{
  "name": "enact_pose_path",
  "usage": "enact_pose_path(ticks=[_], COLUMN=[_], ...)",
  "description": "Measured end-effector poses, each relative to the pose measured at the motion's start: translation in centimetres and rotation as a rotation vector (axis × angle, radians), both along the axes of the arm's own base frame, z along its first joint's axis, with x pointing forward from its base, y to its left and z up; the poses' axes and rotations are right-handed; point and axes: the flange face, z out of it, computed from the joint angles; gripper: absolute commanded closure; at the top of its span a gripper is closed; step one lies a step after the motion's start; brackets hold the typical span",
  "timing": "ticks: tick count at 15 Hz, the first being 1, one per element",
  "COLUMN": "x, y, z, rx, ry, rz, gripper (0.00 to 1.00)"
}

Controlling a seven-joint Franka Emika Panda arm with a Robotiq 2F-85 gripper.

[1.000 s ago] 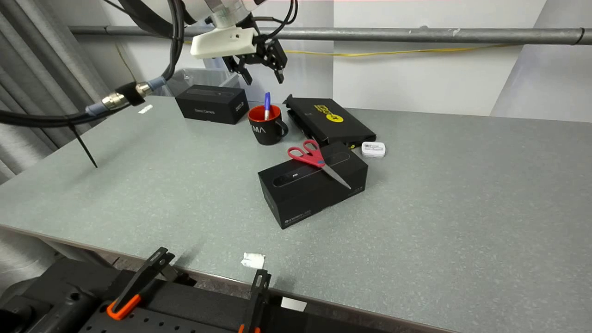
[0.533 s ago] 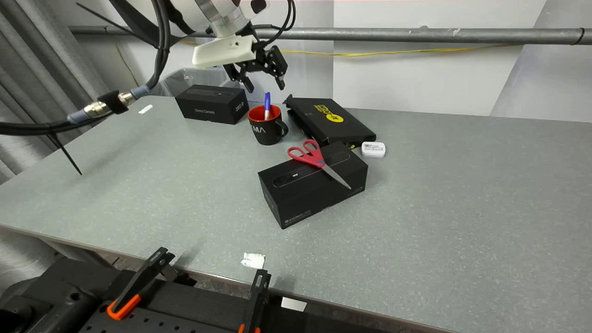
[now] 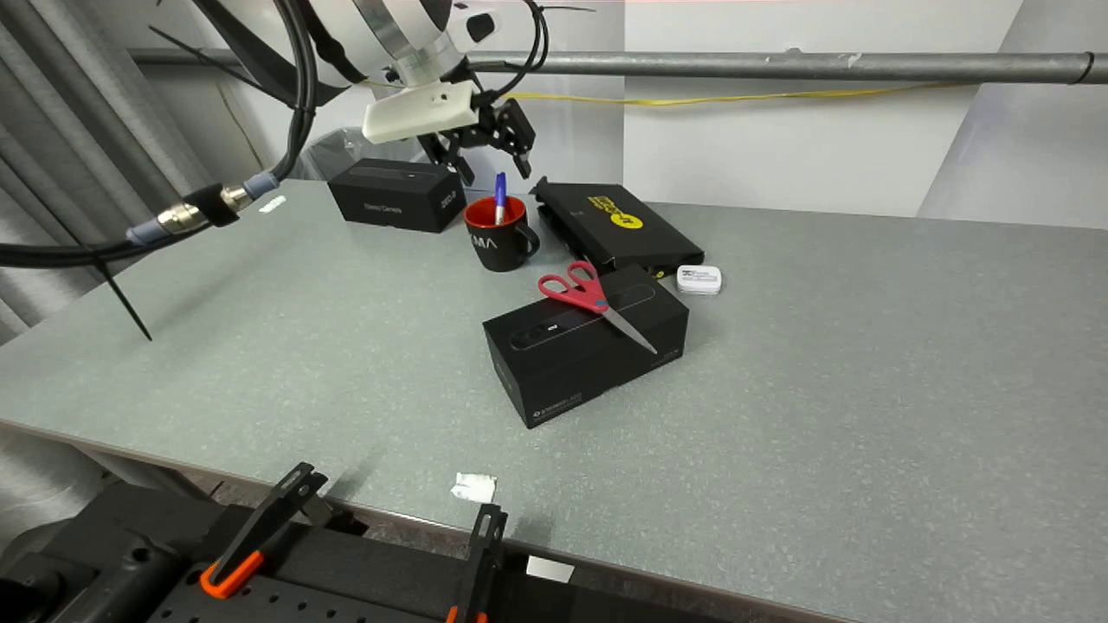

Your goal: Remove the marker from the mug cup and place it on the table

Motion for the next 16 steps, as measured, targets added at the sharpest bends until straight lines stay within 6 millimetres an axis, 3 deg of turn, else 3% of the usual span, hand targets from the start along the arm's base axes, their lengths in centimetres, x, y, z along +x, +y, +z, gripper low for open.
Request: enact_pose_path(ticks=[3, 5, 6, 15, 16], x=[0.5, 0.9, 1.1, 2.2, 2.3], y=[0.0, 0.0, 0.1, 0.2, 0.2], z=[-0.4, -0.7, -0.8, -0.7, -0.6], rx=[0.006, 0.016, 0.021, 0.029, 0.031], ry=[0.005, 0.005, 0.006, -0.013, -0.014], rz=[0.013, 0.019, 0.023, 0.035, 0.033], gripper=[0.01, 0.26, 0.29, 0.99, 1.0])
